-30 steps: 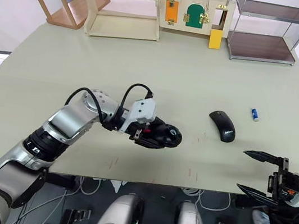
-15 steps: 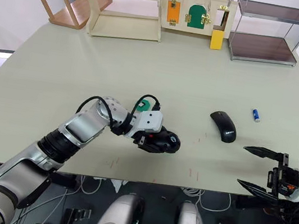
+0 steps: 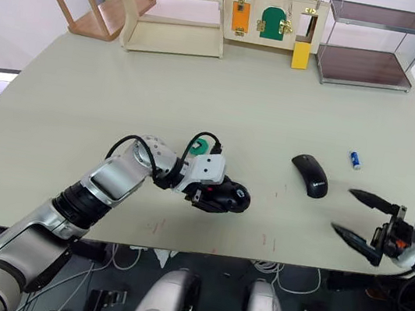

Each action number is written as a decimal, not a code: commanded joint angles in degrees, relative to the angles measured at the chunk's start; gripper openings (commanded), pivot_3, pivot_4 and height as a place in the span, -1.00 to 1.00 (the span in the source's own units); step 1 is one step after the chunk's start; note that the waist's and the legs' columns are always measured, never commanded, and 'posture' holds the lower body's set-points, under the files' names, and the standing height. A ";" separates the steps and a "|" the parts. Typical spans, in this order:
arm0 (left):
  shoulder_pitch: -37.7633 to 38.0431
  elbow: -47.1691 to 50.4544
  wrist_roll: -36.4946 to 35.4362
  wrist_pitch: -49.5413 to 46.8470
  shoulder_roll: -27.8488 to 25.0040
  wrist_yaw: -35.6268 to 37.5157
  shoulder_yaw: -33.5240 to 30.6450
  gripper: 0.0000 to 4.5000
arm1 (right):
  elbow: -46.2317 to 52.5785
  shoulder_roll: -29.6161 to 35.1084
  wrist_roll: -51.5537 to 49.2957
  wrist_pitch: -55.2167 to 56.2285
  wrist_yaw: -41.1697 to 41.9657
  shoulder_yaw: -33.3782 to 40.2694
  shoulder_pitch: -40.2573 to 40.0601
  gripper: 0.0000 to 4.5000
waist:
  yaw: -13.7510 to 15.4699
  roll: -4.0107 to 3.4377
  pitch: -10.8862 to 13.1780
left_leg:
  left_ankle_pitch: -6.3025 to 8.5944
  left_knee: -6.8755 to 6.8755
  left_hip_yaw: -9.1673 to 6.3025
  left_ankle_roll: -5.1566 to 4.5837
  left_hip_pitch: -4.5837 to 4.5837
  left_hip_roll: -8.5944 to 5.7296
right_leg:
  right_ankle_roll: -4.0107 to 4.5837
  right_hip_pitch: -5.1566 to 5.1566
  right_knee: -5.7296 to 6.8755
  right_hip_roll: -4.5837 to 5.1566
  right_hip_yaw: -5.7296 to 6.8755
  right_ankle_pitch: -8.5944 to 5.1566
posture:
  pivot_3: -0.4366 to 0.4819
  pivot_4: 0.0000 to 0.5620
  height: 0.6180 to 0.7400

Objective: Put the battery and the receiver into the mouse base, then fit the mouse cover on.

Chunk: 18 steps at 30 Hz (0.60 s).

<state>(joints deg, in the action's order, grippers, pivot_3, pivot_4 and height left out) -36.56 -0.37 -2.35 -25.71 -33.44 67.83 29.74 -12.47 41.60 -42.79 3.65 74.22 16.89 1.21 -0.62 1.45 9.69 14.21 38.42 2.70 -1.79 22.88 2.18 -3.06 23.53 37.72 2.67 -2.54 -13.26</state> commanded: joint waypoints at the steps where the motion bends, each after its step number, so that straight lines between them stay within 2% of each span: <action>1: 1.51 0.26 1.47 -1.39 -0.02 0.25 1.39 0.31 | 0.17 -0.47 1.87 -3.68 -8.44 2.95 2.15 1.00 | 0.01 0.00 0.00 | 0.00 0.00 0.00 0.00 0.00 0.00 | 0.00 0.00 0.00 0.00 0.00 0.00 | -0.05 -0.47 1.00; 8: 1.86 0.71 1.76 -2.12 0.33 -0.34 1.20 0.31 | -0.02 -4.06 7.33 -7.32 -22.88 3.43 6.51 1.00 | -0.05 -0.03 -0.02 | 0.00 -0.02 0.01 0.00 0.01 -0.01 | -0.01 0.01 -0.01 -0.01 0.00 0.00 | -0.05 -0.47 1.00; 12: 2.55 1.65 1.65 -2.98 0.42 -0.67 1.07 0.31 | -4.53 -3.61 15.34 -12.58 -34.24 1.13 11.50 1.00 | -0.15 -0.04 -0.02 | 0.00 -0.01 0.03 0.00 0.01 -0.01 | -0.01 0.01 -0.01 0.00 -0.01 0.00 | -0.05 -0.47 1.00; 18: 2.94 1.97 1.78 -3.02 0.25 -0.75 0.94 0.31 | -11.66 -4.67 19.56 -18.25 -40.62 -0.39 19.99 1.00 | -0.19 -0.06 -0.03 | 0.00 -0.04 0.02 0.00 0.02 -0.01 | -0.02 0.03 -0.01 -0.01 0.00 0.00 | -0.05 -0.47 1.00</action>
<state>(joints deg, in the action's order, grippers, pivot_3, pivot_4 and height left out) -35.10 2.01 -1.78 -27.77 -33.13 66.78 29.13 -23.44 36.74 -24.44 -13.23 35.55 16.21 19.36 -0.81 1.38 9.66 14.21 38.38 2.72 -1.79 22.91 2.18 -3.07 23.56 37.70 2.66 -2.55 -13.25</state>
